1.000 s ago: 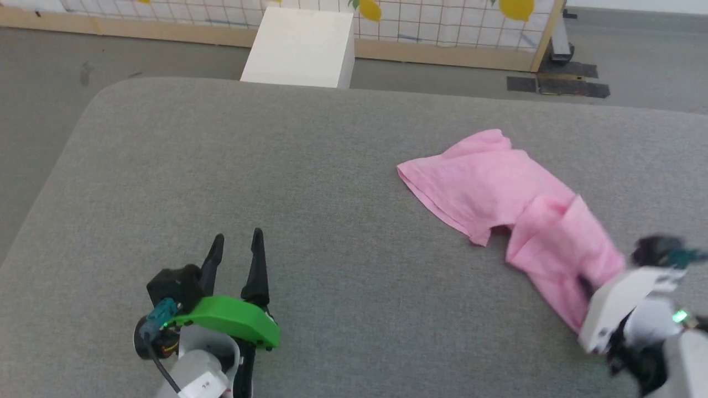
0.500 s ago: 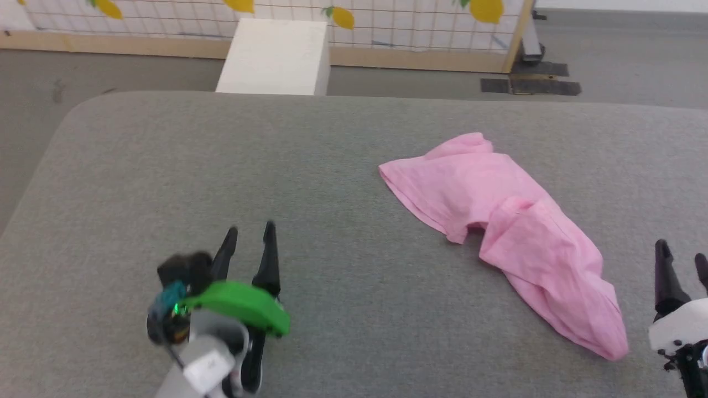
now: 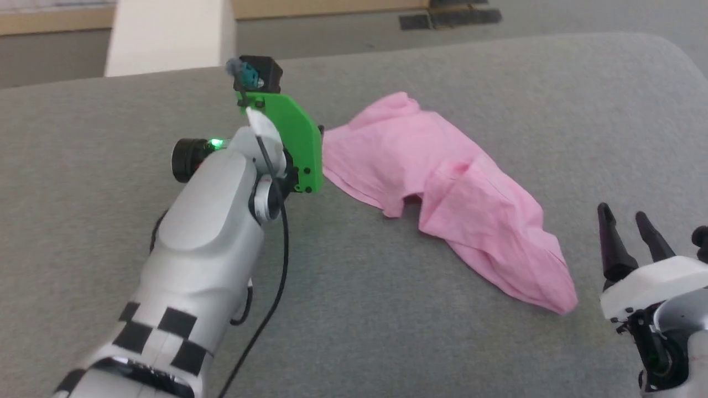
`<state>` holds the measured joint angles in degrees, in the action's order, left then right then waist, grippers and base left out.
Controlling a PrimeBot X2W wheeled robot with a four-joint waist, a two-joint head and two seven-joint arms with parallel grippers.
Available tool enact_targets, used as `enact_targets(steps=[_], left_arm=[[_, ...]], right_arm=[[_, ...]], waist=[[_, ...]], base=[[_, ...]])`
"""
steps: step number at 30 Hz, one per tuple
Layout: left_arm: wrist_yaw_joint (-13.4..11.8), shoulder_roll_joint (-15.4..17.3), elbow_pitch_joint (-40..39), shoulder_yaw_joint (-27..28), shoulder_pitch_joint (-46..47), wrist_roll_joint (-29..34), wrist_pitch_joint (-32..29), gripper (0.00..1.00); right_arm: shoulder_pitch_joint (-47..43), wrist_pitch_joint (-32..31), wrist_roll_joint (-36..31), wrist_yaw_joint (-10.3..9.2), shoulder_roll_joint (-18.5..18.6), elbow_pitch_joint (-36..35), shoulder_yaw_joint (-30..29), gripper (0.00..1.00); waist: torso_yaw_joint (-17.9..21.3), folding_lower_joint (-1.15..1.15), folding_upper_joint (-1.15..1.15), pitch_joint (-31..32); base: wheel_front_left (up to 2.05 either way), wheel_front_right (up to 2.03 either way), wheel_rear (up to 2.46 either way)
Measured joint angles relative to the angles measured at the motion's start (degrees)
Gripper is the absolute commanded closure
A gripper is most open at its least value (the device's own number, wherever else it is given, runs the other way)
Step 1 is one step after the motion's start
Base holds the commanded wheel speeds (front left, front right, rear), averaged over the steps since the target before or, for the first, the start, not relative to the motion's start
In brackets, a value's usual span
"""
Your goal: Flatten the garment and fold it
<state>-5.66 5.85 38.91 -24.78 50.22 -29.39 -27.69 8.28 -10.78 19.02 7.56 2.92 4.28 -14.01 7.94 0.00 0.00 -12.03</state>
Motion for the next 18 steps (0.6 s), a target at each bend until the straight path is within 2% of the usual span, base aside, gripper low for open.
enact_targets(steps=[6,12,13,14,15,18], left_arm=[[-1.3,0.5,7.1,-2.1,4.6,2.3,-6.0,0.00],[-1.6,0.6,10.6,-2.7,5.1,2.6,-5.5,0.00],[-1.1,0.7,10.9,-2.9,5.5,2.6,-5.7,0.26],[-0.8,0.8,10.9,-2.7,6.0,2.3,-5.5,0.97],[-0.4,0.8,11.0,-2.5,6.3,2.1,-5.3,1.00],[1.1,0.5,10.8,-1.3,6.5,0.2,-3.3,1.00]], right_arm=[[0.7,1.3,1.0,0.00,0.0,2.6,1.8,0.00],[1.3,2.8,1.5,0.00,0.0,4.4,2.4,0.00],[1.4,2.8,1.5,0.00,0.0,4.6,2.3,0.00],[1.6,2.8,1.4,0.00,0.0,4.8,2.3,0.00],[1.8,2.8,1.3,0.00,0.0,5.0,2.3,0.00],[2.5,3.2,1.0,0.00,0.0,5.3,2.2,0.00]], waist=[[4.4,0.00,0.00,-4.4],[7.4,0.00,0.00,-8.5],[7.7,0.00,0.00,-9.1],[8.0,0.00,0.00,-9.7],[8.2,0.00,0.00,-10.2],[8.1,0.00,0.00,-10.7]], base=[[0.00,0.00,0.00],[0.00,0.00,0.00],[0.00,0.00,0.00],[0.00,0.00,0.00],[0.00,0.00,0.00],[0.00,0.00,0.00]])
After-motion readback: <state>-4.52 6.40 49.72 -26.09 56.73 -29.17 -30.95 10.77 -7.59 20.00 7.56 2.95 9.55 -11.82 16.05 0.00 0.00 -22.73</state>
